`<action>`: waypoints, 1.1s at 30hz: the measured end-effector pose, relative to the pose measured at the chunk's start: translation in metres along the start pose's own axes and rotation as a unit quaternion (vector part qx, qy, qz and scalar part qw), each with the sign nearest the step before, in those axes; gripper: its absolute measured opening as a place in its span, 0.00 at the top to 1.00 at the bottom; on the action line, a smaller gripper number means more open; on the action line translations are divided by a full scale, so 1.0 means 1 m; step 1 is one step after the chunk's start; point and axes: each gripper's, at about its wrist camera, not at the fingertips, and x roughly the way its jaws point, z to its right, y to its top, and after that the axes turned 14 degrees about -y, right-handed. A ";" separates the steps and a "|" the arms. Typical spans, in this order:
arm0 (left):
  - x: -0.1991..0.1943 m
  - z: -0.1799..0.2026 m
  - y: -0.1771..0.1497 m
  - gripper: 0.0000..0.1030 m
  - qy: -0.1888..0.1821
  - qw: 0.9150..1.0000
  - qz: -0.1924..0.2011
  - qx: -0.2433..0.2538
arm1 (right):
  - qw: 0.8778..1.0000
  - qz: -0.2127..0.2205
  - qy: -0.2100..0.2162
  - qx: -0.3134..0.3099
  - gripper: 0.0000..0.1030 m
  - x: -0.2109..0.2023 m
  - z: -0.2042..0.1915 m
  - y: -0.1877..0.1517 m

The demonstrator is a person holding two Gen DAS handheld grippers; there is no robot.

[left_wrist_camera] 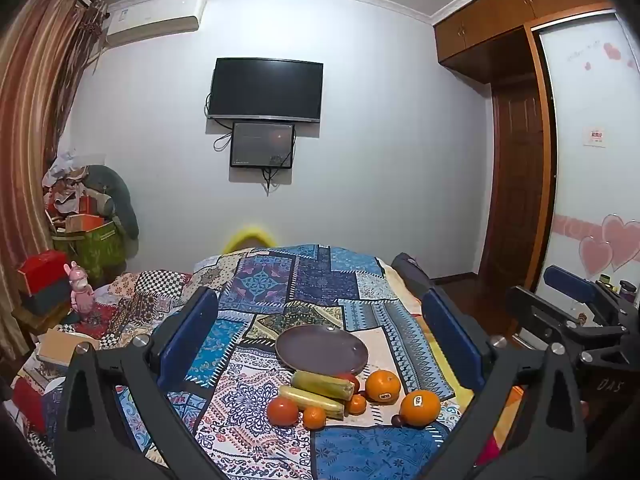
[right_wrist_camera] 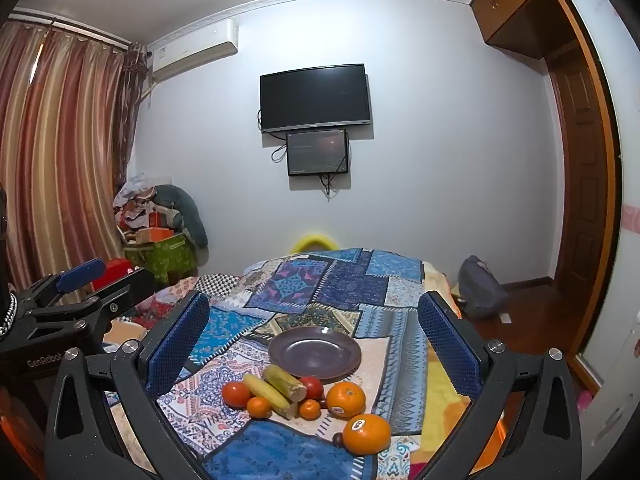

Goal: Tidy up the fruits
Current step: 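Move both tools toward the fruit pile beside the brown plate, then grasp the large stickered orange with the right tool while the left tool grasps a tomato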

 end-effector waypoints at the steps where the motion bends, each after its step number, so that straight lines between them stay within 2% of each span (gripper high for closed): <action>1: 0.000 0.000 0.000 0.00 0.000 1.000 0.002 0.000 | 1.000 0.000 0.000 0.000 0.00 0.000 0.000 0.000; 11: 0.005 -0.004 0.002 0.00 -0.002 1.000 -0.007 -0.009 | 1.000 -0.007 0.003 -0.001 0.00 0.004 0.002 -0.005; 17: 0.018 -0.012 -0.005 0.01 -0.008 0.999 -0.030 -0.023 | 0.999 -0.034 0.007 0.000 0.00 0.018 0.007 -0.012; 19: 0.026 -0.016 -0.009 0.06 -0.009 0.999 -0.044 -0.028 | 0.999 -0.045 0.006 0.002 0.00 0.024 0.009 -0.016; 21: 0.033 -0.021 -0.013 0.16 -0.011 0.998 -0.059 -0.032 | 0.998 -0.060 0.000 -0.002 0.02 0.032 0.011 -0.021; 25: 0.053 -0.031 -0.025 0.21 -0.005 0.995 -0.097 -0.038 | 0.996 -0.090 -0.013 -0.011 0.10 0.049 0.018 -0.034; 27: 0.065 -0.038 -0.034 0.30 -0.002 0.992 -0.119 -0.038 | 0.993 -0.114 -0.018 -0.013 0.13 0.060 0.023 -0.043; 33: 0.096 -0.060 -0.063 0.37 0.001 0.982 -0.183 -0.048 | 0.983 -0.183 -0.030 -0.011 0.27 0.086 0.039 -0.067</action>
